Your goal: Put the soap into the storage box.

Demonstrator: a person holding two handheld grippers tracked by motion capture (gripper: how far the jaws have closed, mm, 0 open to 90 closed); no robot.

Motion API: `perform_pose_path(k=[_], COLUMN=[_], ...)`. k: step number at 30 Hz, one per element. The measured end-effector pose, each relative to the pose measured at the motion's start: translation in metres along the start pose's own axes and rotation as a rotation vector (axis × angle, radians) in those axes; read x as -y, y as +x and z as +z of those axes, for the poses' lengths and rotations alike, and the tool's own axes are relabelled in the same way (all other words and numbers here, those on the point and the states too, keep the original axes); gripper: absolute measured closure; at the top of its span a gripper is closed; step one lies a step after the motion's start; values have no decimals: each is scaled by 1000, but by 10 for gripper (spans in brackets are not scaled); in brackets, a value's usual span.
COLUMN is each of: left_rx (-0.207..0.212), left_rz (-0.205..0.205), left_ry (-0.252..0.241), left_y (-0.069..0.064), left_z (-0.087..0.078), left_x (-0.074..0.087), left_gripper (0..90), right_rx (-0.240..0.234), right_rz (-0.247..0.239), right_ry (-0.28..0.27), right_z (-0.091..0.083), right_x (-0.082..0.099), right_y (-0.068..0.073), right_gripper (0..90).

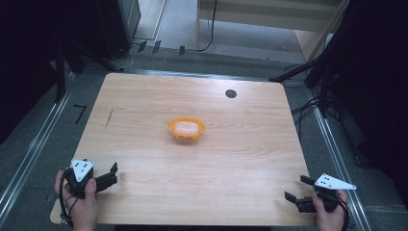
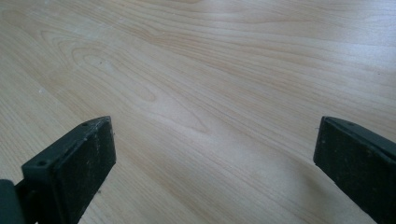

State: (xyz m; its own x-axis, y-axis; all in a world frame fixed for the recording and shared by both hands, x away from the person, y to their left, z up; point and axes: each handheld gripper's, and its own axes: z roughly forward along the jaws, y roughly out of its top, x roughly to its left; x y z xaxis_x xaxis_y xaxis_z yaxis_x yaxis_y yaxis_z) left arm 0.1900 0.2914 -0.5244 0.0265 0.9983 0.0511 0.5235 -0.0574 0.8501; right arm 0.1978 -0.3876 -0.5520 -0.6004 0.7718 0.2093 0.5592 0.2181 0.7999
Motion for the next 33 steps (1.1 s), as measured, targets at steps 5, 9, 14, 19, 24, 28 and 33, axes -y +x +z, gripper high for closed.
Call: perform_pose_path(k=[5,9,14,19,24,28,33], left_rx=[-1,2,0,-3,-4,-3,-6], left_rz=[-2,-12,-4,1,8,8,12], left_ry=[5,7,10,15,21,21,21], left_y=[0,1,0,0,-1,-1,-2], left_z=[1,1,1,1,2,2,2], left_x=[0,0,0,0,-1,-1,-1], left_gripper=[32,31,31,32,32,32,31], right_rx=[4,26,39,69,71,74,84], right_rz=[0,-2,-29,-16,-21,-22,-28], right_ry=[-12,-21,18,0,-20,-21,-29], right_z=[0,0,3,2,0,0,0], right_x=[2,3,2,2,3,3,3], right_y=[0,2,5,5,6,5,7], right_gripper=[0,0,19,18,18,19,19])
